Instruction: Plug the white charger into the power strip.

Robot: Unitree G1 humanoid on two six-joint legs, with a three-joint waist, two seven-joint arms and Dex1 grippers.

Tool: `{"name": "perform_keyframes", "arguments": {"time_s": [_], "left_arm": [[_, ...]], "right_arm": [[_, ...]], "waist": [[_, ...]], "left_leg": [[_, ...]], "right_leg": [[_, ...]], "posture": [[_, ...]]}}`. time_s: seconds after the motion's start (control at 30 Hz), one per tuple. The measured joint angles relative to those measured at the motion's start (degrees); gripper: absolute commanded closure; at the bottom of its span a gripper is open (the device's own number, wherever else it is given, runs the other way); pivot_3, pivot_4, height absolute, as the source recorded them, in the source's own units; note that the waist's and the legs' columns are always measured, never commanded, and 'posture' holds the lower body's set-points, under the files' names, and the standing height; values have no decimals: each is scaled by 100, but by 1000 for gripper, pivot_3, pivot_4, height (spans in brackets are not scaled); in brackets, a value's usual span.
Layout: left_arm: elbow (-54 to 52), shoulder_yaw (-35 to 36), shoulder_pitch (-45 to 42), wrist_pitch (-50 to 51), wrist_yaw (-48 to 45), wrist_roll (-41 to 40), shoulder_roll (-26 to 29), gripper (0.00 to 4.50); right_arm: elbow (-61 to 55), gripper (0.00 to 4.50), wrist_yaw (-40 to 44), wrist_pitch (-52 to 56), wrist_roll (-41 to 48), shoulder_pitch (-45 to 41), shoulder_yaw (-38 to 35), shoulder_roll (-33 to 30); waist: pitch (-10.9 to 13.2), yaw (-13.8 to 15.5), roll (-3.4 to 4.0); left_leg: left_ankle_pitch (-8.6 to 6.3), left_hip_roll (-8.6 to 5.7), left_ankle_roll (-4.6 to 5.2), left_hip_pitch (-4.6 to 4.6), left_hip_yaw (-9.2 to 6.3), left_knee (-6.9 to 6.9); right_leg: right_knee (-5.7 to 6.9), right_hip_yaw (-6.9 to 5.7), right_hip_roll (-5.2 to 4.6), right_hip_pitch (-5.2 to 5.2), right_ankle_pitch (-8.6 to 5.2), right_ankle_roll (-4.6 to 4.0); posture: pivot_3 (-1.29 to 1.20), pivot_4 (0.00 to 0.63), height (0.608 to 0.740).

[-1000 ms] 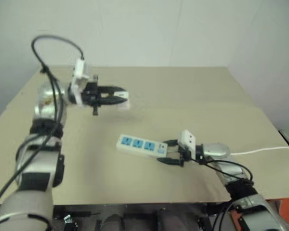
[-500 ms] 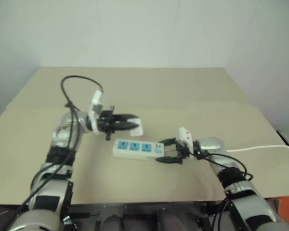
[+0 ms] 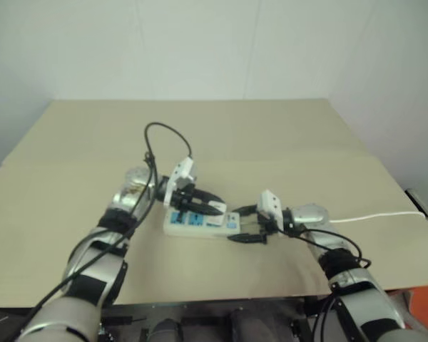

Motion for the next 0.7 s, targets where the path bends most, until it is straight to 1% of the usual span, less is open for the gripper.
{"name": "perform_keyframes", "arguments": {"time_s": [0.13, 0.33, 0.53, 0.7], "left_arm": [[136, -69, -71, -216, 0, 13, 42, 3490], [235, -40, -88, -218, 0, 14, 42, 3490], [2, 243, 207, 58, 1, -79, 50, 3490], [-189, 476, 299, 322, 3, -327, -11, 3490]], "right_arm": [[-1, 1104, -59, -76, -83, -1, 16, 42], [66, 1104, -70, -175, -111, -12, 16, 66], [92, 1104, -65, -196, -115, -29, 22, 73], [103, 1104, -71, -197, -115, -32, 22, 77]], "waist": [[-1, -22, 0], [-2, -27, 0], [-2, -34, 0], [-2, -33, 0]], "left_leg": [[0, 1, 0, 7, 0, -2], [0, 1, 0, 27, 2, -6], [0, 1, 0, 32, 4, -12], [0, 2, 0, 33, 4, -12]], "right_leg": [[2, 3, 3, 2, 0, 0], [1, 7, 4, 20, -1, 1], [1, 12, 6, 20, -2, 0], [1, 11, 6, 21, -2, 0]], "posture": [[0, 150, 740], [0, 150, 740], [0, 150, 740], [0, 150, 740]]}}
